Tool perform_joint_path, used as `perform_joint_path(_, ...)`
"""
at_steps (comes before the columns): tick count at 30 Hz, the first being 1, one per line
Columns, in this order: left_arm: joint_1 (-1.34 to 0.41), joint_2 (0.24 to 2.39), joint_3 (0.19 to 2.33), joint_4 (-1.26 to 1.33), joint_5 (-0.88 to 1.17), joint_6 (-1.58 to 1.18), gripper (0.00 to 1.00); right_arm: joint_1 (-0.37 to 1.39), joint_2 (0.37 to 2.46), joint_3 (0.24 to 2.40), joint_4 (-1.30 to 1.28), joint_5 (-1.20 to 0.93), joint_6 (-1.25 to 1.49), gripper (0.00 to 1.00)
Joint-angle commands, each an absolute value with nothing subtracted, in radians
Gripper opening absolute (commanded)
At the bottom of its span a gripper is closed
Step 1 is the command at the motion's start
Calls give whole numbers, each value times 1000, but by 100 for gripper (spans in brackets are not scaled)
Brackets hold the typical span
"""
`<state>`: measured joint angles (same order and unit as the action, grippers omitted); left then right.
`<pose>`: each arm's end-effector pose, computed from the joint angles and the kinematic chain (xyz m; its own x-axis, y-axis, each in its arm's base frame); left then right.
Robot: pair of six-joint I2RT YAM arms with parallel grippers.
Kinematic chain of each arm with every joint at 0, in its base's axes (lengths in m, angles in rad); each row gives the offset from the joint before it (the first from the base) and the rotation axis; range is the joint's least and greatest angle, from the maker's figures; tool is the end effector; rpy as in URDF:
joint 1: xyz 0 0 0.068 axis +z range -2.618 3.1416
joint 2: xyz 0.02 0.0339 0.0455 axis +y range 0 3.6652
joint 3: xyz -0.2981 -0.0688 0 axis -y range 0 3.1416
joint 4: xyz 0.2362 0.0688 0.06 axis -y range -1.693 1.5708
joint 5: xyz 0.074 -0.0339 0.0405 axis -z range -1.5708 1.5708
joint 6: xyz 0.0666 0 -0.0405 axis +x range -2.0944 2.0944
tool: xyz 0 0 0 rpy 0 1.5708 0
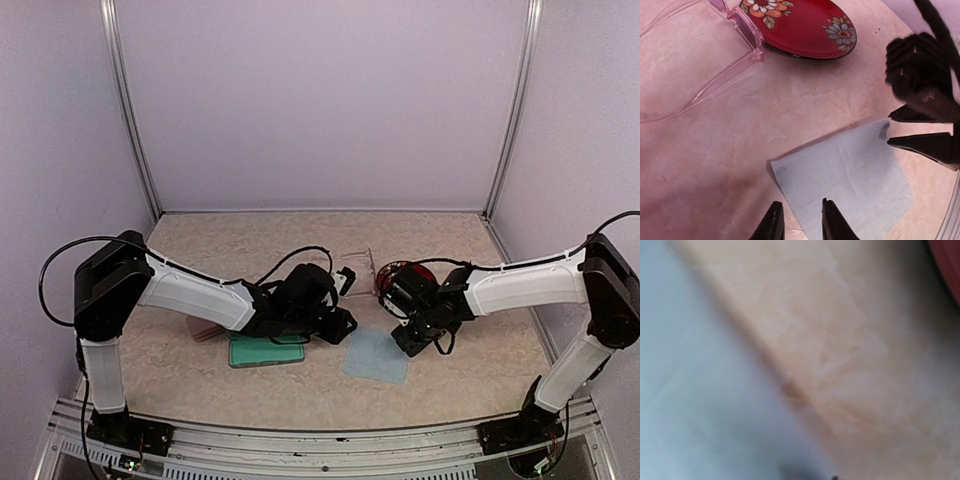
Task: Organize the sunglasses
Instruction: Place the glasses cleaning cloth at the center of the board.
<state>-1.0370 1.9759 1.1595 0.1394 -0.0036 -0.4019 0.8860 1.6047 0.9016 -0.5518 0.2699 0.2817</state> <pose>0.2305 -0.3895 0.1684 -0.6295 0.2964 -0.7182 0.6663 0.6814 -0.3028 0.1985 0.2149 0.1731 -0.7705 -0.5199 -0.3689 -0.4996 0.8519 -0.1571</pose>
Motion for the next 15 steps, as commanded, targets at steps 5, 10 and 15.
perform_joint_path(5,-1040,1910,1108,149,-93,-383,53,882,1476,856,-538,241,326,47)
perform_joint_path(10,-1092,1862,1039,155,-41,-353,56,912,1366,760,-469,81,358,49)
perform_joint_path(15,-1157,1851,1006,150,3,-292,56,946,1291,659,-388,-35,420,46)
